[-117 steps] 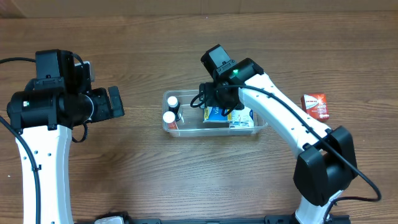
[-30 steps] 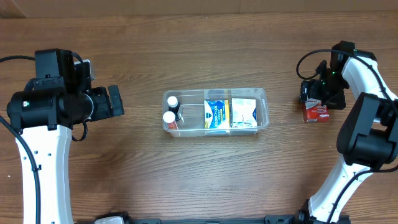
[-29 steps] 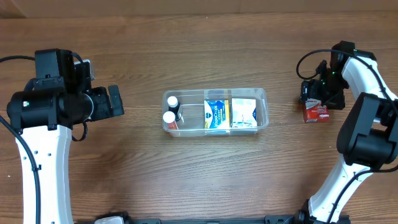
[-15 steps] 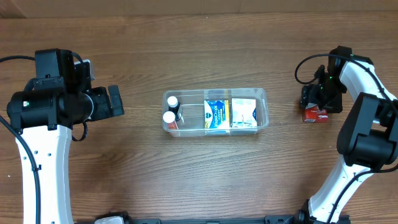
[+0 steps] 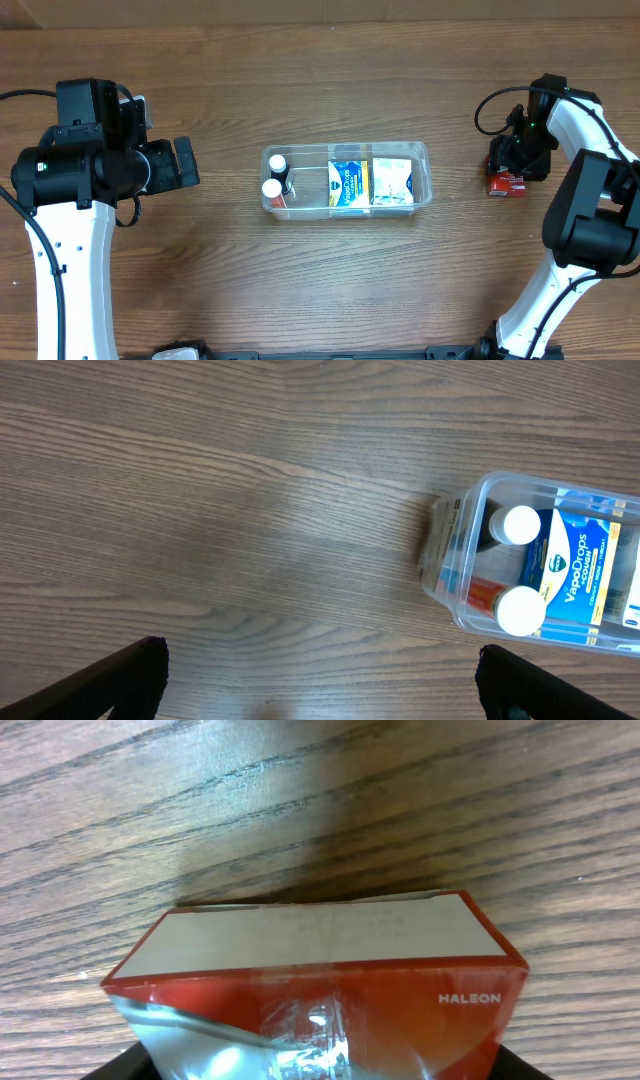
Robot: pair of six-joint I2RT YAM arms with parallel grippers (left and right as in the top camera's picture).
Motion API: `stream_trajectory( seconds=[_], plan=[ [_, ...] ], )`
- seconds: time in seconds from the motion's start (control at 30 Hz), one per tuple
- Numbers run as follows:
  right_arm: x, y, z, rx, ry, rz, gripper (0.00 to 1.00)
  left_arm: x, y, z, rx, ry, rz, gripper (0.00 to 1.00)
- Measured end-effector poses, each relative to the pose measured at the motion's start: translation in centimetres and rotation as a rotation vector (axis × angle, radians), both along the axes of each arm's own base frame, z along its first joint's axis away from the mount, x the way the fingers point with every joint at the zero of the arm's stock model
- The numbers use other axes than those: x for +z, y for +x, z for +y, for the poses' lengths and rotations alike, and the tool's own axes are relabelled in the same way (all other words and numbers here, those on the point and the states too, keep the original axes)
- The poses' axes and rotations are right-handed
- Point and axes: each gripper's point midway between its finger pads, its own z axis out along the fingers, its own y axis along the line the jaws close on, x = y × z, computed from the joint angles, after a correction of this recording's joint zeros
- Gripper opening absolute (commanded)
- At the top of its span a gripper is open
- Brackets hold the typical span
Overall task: Pack container
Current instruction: 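Move the right gripper to the red-and-white box and grasp it, then place the red-and-white box into the container next to the bottles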
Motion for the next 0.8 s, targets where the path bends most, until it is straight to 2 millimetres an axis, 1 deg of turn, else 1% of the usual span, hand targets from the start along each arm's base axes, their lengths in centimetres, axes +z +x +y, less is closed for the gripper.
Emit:
stream_trajectory(
  seconds=[0.17, 0.23, 0.3, 0.4, 0.47, 0.5, 0.53, 0.57, 0.63, 0.67, 0.7, 0.8],
  plan=[
    [0.5, -0.9, 0.5, -0.03, 0.021, 0.044, 0.64, 0.0, 0.0, 0.0, 0.0, 0.0, 0.0, 1.0],
    [1.5, -0.6, 0.6, -0.049, 0.017, 0.028, 0.64, 0.0, 0.0, 0.0, 0.0, 0.0, 0.0, 1.0],
    [3.6, -0.3, 1.0, -0.062, 0.006, -0.009, 0.63, 0.0, 0.0, 0.0, 0.0, 0.0, 0.0, 1.0],
    [9.9, 0.3, 2.9, -0.057, -0.016, -0.142, 0.62, 0.0, 0.0, 0.0, 0.0, 0.0, 0.0, 1.0],
    [15.9, 0.0, 6.1, -0.015, -0.02, -0.275, 0.62, 0.0, 0.0, 0.0, 0.0, 0.0, 0.0, 1.0],
    [17.4, -0.2, 7.2, 0.003, -0.015, -0.313, 0.61, 0.0, 0.0, 0.0, 0.0, 0.0, 0.0, 1.0],
    [19.6, -1.0, 9.4, 0.046, -0.007, -0.357, 0.62, 0.0, 0.0, 0.0, 0.0, 0.0, -0.001, 1.0],
    [20.8, -1.7, 11.3, 0.083, 0.006, -0.384, 0.61, 0.0, 0.0, 0.0, 0.0, 0.0, 0.0, 1.0],
    [22.6, -3.4, 16.2, 0.169, 0.049, -0.42, 0.62, 0.0, 0.0, 0.0, 0.0, 0.0, 0.0, 1.0],
    [22.9, -3.8, 18.1, 0.2, 0.067, -0.428, 0.62, 0.0, 0.0, 0.0, 0.0, 0.0, -0.001, 1.0],
    [22.9, -4.3, 20.6, 0.23, 0.09, -0.433, 0.62, 0.0, 0.0, 0.0, 0.0, 0.0, 0.0, 1.0],
    [23.0, -5.1, 26.8, 0.317, 0.156, -0.469, 0.63, 0.0, 0.0, 0.0, 0.0, 0.0, 0.0, 1.0]
  ],
)
